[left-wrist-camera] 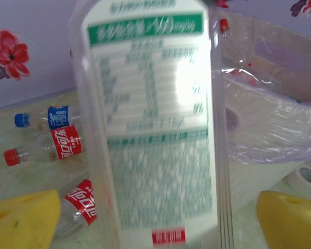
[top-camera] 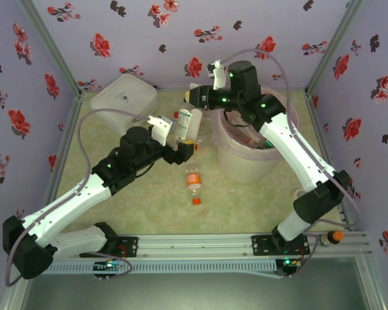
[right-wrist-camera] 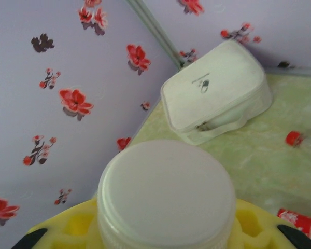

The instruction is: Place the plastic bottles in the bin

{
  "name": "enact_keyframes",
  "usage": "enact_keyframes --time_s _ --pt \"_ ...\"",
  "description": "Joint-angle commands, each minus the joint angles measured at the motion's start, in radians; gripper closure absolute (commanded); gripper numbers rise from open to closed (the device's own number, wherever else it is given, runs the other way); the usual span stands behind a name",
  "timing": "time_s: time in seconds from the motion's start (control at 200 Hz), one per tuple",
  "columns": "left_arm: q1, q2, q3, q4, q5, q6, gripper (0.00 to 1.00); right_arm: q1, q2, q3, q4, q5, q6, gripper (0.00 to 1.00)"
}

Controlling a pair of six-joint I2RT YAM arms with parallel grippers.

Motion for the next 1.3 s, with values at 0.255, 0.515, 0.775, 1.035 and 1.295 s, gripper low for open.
enact_keyframes --time_s 0.255,0.515,0.775,1.035,1.295 --pt "0.015 0.038 -0.018 -0.039 -0.064 -0.036 0.0 -0.222 -0.283 0.16 -0.147 0.354 -0.246 1.0" --pt "0.052 0.109 -0.016 -0.082 -0.069 -0.087 0.0 -0.232 -0.15 0.412 -0.571 0.681 -0.495 1.0" --pt "0.068 0.15 -0.003 -0.112 -0.066 -0.103 0.0 -0.254 -0.007 0.451 -0.723 0.739 -0.555 1.0" --pt "0.071 0.157 -0.003 -0.134 -0.064 -0.104 0.0 -0.296 0.182 0.506 -0.869 0.654 -0.554 1.0" --pt "0.077 0.17 -0.012 -0.135 -0.064 -0.106 0.0 -0.318 0.25 0.36 -0.859 0.548 -0.485 0.95"
